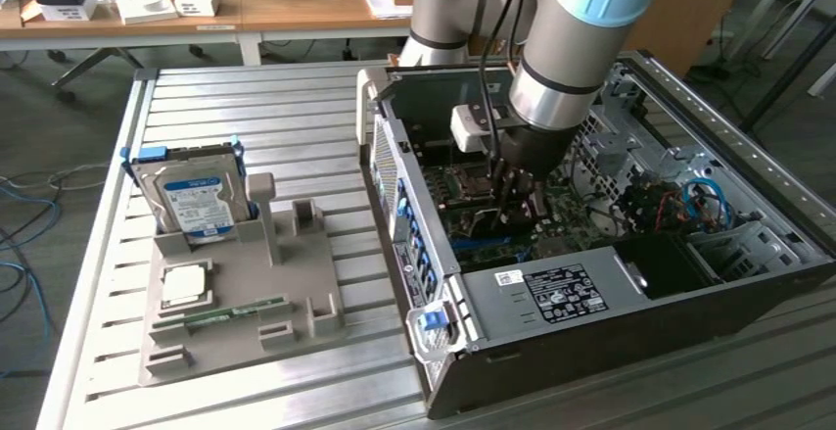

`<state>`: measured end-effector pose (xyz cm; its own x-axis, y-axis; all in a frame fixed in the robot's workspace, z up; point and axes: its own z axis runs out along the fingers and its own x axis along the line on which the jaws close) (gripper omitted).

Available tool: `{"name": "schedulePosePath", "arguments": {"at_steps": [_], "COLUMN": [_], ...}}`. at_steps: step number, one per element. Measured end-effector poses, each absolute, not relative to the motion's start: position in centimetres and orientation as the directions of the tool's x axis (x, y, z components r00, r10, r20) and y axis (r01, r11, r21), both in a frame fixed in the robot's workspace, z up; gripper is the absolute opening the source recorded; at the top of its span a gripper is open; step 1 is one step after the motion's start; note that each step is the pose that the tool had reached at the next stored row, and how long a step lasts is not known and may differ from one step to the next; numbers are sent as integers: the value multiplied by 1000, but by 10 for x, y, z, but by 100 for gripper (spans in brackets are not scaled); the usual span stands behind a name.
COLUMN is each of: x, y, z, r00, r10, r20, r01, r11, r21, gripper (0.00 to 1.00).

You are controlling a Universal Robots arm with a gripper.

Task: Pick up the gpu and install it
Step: 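Insert the gpu into the slot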

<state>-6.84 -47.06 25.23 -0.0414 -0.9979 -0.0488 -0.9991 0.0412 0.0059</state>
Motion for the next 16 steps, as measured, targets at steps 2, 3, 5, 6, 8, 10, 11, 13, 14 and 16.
{"name": "schedulePosePath", "arguments": {"at_steps": [2,3,5,6,8,10,11,13,14,16], "x": [-68,-68,-68,-68,-68,-68,-68,-68,-68,-68], "y": [-471,-471,-471,-471,-471,-471,-471,-471,-471,-470], "z": [252,252,252,252,252,252,252,252,252,252], "r00": [-41,-41,-41,-41,-42,-42,-42,-42,-42,-45], "r10": [-998,-998,-998,-998,-998,-998,-998,-998,-998,-998], "r20": [-48,-48,-47,-46,-44,-41,-40,-40,-40,-40], "r01": [-999,-999,-999,-999,-999,-999,-999,-999,-999,-999], "r11": [41,41,41,41,41,41,41,41,41,45], "r21": [6,6,6,6,6,6,6,6,6,6], "gripper": [26,26,26,26,26,26,26,26,26,26]}}
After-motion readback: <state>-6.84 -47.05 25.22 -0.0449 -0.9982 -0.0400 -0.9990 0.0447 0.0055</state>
